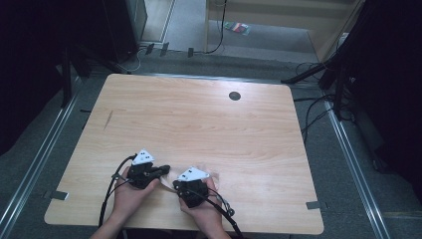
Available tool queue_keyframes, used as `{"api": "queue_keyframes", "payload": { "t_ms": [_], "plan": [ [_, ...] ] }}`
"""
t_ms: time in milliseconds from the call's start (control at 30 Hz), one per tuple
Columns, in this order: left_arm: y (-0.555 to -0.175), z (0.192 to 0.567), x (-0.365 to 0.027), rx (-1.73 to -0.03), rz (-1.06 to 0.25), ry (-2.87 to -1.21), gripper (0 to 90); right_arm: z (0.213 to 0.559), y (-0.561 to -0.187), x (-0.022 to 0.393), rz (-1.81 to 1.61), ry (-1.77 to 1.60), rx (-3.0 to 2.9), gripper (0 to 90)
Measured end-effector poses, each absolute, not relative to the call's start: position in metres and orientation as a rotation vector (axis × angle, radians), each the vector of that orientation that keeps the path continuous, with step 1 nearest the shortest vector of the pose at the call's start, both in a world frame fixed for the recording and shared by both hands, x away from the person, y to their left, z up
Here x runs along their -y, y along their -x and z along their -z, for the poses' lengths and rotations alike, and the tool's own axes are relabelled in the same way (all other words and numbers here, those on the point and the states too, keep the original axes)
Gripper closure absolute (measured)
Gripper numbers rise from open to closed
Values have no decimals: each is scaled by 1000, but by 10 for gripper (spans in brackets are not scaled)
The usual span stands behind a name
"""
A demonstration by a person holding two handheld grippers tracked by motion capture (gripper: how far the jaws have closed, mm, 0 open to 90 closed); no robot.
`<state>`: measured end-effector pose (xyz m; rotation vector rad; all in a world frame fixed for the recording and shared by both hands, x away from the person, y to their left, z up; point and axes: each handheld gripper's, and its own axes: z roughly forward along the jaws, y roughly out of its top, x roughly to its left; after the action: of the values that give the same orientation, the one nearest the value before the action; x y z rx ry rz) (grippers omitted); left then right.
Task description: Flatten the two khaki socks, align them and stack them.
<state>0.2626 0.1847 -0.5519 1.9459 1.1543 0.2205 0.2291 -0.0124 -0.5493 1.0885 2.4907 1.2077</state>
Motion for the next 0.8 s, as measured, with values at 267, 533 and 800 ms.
{"api": "queue_keyframes", "payload": {
  "t_ms": [267,533,800],
  "plan": [
    [-266,554,-187,-1147,-207,-1922,900,548,-213,13,-1127,-968,-2496,900],
    [-242,539,-207,-1053,-151,-1813,863,523,-232,64,-1333,-1192,-2294,900],
    [-226,551,-198,-1003,-153,-2046,900,540,-266,96,-1199,-1343,-2316,900]
  ]
}}
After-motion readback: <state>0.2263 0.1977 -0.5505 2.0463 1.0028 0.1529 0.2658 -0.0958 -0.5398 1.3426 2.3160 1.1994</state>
